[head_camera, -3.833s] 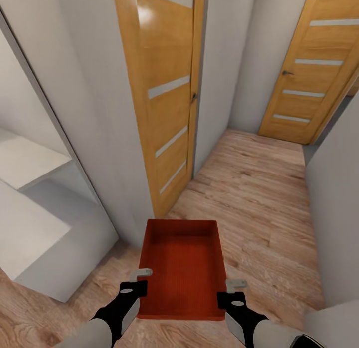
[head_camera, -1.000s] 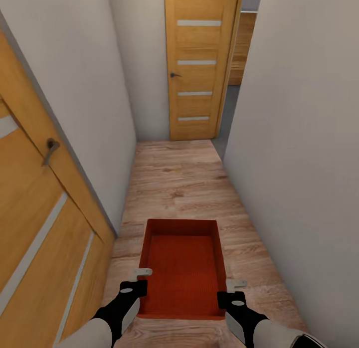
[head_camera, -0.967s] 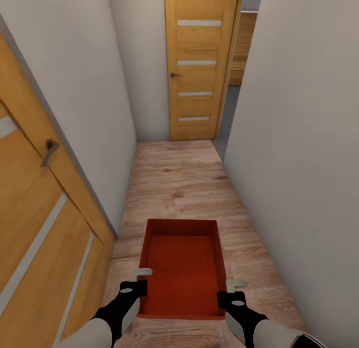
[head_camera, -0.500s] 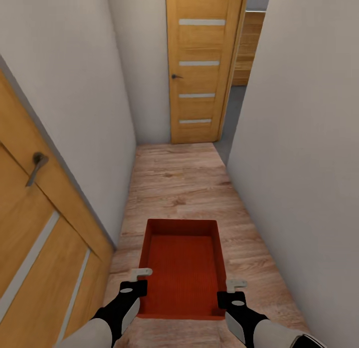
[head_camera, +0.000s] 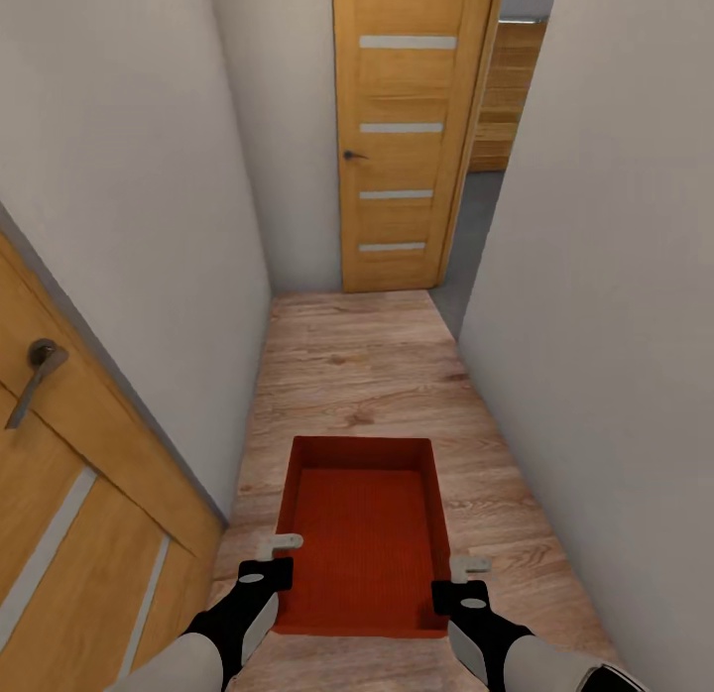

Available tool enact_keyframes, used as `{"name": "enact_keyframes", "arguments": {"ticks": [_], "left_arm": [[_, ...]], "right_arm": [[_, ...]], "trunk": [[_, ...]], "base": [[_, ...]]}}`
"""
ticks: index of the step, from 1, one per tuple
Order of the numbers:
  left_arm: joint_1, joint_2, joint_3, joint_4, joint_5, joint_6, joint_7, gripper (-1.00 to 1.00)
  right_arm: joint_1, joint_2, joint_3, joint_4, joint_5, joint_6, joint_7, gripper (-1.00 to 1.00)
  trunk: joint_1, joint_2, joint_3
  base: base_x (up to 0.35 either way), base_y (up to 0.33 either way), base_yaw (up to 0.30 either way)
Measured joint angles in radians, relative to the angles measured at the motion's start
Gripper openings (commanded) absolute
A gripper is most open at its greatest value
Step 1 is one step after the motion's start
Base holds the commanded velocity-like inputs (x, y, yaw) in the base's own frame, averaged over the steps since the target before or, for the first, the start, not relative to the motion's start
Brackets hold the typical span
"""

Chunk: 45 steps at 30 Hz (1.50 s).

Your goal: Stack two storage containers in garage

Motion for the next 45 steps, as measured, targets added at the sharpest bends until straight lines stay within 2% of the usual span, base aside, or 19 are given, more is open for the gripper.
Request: {"name": "enact_keyframes", "arguments": {"ticks": [45], "left_arm": [[0.000,0.000,-0.001,0.000,0.002,-0.002,0.001,-1.00]], "right_arm": [[0.000,-0.001,0.001,-0.002,0.000,0.000,0.000,-1.00]], "trunk": [[0.000,0.000,0.000]], "base": [[0.322,0.003,0.000]]}}
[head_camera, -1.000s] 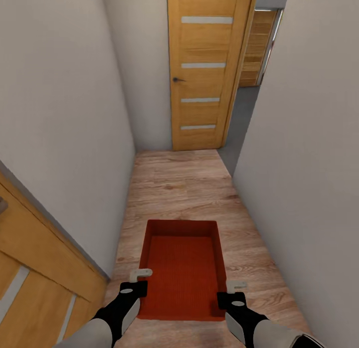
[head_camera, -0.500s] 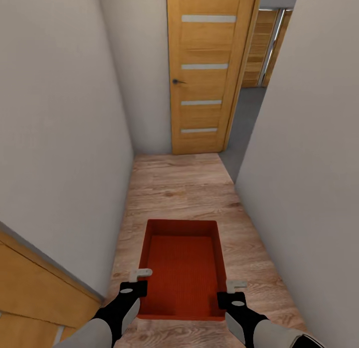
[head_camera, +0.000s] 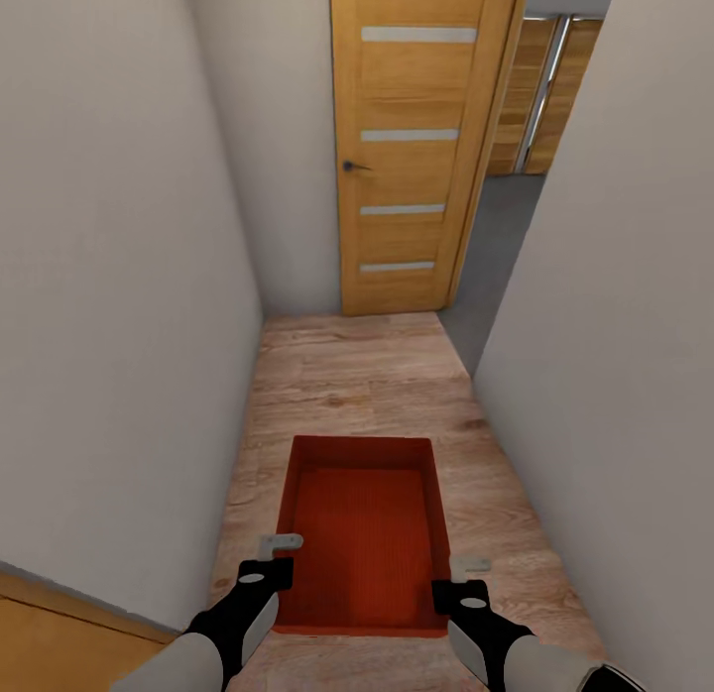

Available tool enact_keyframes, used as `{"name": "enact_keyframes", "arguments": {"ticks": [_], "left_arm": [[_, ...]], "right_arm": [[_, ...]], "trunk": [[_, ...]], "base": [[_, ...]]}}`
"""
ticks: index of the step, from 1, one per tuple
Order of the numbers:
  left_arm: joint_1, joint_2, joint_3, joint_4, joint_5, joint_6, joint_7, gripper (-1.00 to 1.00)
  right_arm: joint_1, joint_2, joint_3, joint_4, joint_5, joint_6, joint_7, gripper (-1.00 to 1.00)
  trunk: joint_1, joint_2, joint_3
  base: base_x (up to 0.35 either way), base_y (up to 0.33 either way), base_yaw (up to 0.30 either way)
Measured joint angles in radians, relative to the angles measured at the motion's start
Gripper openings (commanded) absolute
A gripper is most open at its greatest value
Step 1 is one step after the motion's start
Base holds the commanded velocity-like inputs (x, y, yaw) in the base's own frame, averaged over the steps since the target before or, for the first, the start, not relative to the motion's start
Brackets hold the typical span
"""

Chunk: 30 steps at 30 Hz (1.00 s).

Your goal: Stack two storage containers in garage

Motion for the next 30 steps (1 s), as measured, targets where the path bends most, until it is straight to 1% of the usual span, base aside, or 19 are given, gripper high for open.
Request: {"name": "enact_keyframes", "arguments": {"ticks": [30], "left_arm": [[0.000,0.000,0.000,-0.003,0.000,0.000,-0.001,-1.00]], "right_arm": [[0.000,-0.001,0.000,-0.003,-0.001,-0.001,0.000,-1.00]], "trunk": [[0.000,0.000,0.000]], "base": [[0.322,0.000,0.000]]}}
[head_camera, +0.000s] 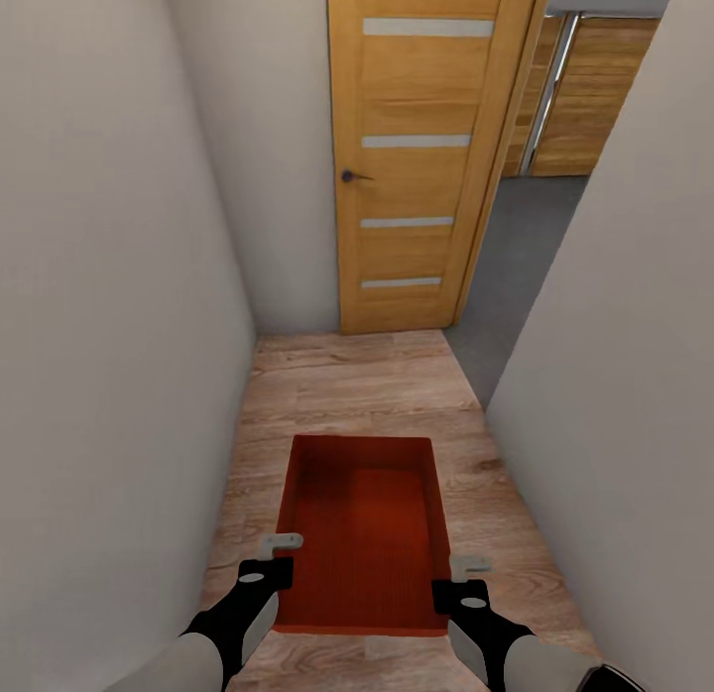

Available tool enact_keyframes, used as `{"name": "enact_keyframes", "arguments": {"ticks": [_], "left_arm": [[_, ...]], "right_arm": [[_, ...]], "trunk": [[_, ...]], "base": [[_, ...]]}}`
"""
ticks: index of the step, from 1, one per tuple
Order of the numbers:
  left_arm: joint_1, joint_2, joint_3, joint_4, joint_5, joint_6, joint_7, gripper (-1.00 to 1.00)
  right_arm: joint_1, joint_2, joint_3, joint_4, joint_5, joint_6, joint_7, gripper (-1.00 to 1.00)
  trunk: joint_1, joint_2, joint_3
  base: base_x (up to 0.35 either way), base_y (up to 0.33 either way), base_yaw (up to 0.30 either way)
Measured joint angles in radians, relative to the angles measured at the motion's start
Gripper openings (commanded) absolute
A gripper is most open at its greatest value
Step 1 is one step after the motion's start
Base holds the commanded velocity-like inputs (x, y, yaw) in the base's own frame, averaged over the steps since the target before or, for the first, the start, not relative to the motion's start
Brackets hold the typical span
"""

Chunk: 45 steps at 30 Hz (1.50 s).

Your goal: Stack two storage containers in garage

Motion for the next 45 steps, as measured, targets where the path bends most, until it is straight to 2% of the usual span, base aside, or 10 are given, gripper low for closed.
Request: {"name": "enact_keyframes", "arguments": {"ticks": [45], "left_arm": [[0.000,-0.001,0.002,0.001,-0.002,0.000,0.001,-1.00]], "right_arm": [[0.000,0.000,-0.001,0.001,0.001,0.001,0.000,-1.00]], "trunk": [[0.000,0.000,0.000]], "base": [[0.322,0.000,0.000]]}}
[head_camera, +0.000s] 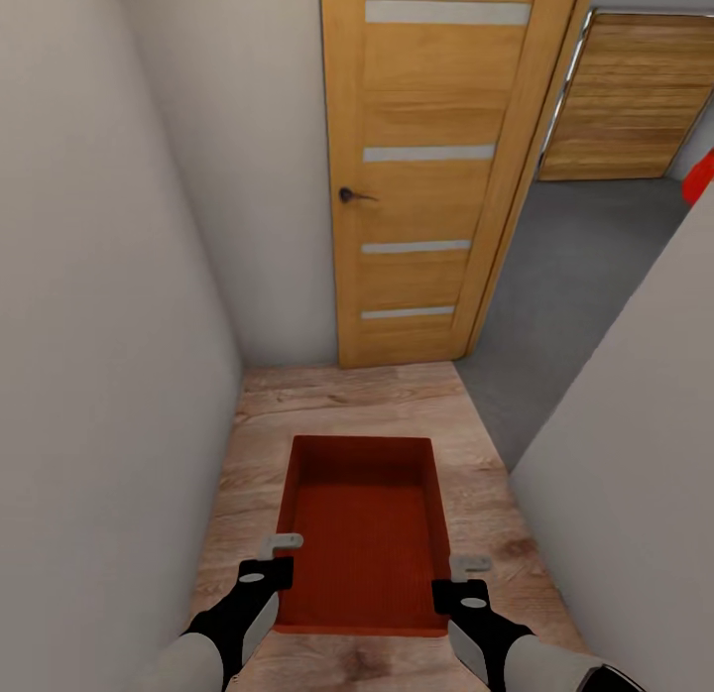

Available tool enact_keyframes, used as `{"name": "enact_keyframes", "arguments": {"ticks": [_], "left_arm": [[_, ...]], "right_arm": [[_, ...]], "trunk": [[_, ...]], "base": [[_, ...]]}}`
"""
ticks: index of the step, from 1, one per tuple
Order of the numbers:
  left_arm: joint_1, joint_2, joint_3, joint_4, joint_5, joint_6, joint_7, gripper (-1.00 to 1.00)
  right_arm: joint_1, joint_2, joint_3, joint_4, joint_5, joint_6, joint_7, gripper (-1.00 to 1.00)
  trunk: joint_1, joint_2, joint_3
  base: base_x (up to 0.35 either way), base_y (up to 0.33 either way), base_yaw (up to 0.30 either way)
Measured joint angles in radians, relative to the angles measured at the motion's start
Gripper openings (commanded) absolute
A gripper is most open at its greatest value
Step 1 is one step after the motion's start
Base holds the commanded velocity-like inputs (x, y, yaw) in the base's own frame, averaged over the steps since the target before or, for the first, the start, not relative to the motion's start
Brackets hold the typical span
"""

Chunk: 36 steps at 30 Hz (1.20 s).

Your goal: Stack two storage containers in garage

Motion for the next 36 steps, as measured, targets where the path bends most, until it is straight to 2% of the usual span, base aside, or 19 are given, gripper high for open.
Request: {"name": "enact_keyframes", "arguments": {"ticks": [23,36], "left_arm": [[0.000,0.000,-0.002,-0.002,0.001,0.000,0.000,-1.00],[0.000,0.001,-0.003,-0.003,0.003,-0.002,0.000,-1.00]], "right_arm": [[0.000,-0.001,0.001,-0.002,-0.001,-0.001,0.000,-1.00],[0.000,-0.001,0.002,-0.004,-0.002,-0.001,-0.001,-1.00]], "trunk": [[0.000,0.000,0.000],[0.001,0.000,0.000]], "base": [[0.321,0.000,0.000],[0.038,0.000,0.000]]}}
